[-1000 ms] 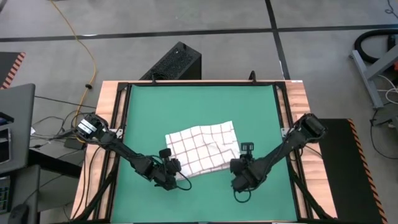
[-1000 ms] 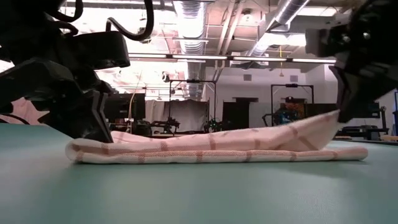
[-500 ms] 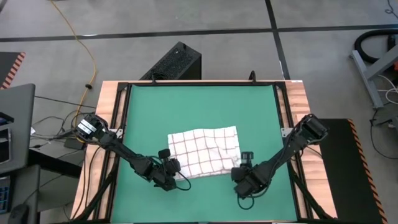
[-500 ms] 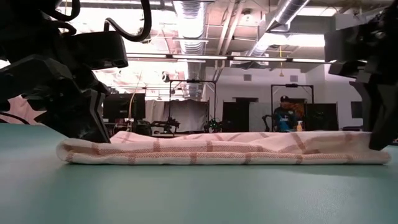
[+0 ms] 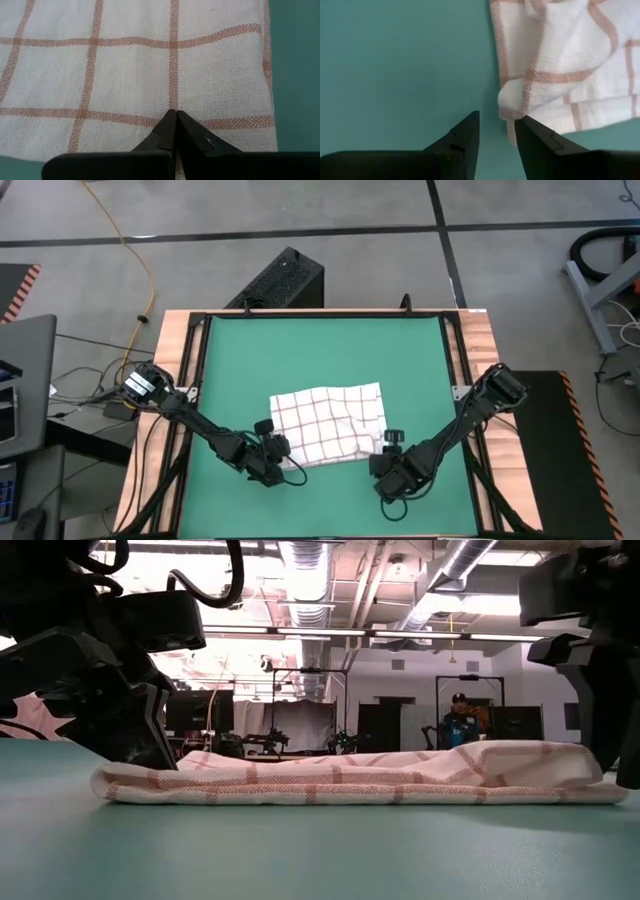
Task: Roll towel into tight, uniform cylinder
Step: Roll the white patterned towel
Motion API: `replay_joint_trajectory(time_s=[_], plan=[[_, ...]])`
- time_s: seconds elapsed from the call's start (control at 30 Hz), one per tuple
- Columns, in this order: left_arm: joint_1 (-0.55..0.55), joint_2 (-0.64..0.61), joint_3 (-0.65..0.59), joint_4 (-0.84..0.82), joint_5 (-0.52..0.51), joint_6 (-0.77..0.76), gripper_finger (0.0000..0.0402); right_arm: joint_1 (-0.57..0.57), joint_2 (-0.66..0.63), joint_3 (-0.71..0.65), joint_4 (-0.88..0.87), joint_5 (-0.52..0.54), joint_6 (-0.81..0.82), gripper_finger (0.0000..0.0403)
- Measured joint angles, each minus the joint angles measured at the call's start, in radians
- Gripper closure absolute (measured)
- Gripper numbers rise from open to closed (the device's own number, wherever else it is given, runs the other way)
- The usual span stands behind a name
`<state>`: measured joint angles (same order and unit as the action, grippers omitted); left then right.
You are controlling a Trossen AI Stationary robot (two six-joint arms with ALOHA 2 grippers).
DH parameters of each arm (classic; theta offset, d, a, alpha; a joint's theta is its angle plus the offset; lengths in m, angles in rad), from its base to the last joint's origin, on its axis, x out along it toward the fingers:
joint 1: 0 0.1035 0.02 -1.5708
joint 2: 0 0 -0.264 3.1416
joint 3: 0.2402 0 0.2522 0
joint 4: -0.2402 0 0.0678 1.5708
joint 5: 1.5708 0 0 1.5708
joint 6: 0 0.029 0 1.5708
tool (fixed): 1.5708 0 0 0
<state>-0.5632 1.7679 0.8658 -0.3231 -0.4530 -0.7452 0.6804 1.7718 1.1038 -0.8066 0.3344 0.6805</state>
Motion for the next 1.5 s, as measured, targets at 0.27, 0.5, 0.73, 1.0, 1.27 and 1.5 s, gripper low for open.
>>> replay_joint_trajectory(time_s=[0.27, 0.5, 0.73, 1.0, 1.27, 1.5], plan=[[0.000, 0.000, 0.000, 0.000, 0.000, 0.000, 0.0401, -0.002, -0.051, 0.000, -0.080, 0.002, 0.124, 0.0253], [0.000, 0.001, 0.000, 0.000, -0.004, 0.003, 0.0401, 0.000, -0.102, 0.000, -0.028, 0.054, 0.217, 0.0253], [0.000, 0.001, 0.000, 0.000, -0.004, 0.007, 0.0401, -0.001, -0.017, 0.000, -0.008, 0.060, 0.205, 0.0253], [0.000, 0.001, 0.000, 0.000, -0.005, 0.007, 0.0401, -0.004, 0.004, 0.000, -0.023, 0.064, 0.248, 0.0253], [0.000, 0.001, 0.000, 0.000, -0.006, 0.007, 0.0401, -0.015, 0.002, 0.000, -0.067, 0.122, 0.309, 0.0253], [-0.001, 0.002, -0.001, 0.000, -0.014, 0.007, 0.0401, -0.036, 0.001, 0.000, -0.081, 0.137, 0.306, 0.0259]])
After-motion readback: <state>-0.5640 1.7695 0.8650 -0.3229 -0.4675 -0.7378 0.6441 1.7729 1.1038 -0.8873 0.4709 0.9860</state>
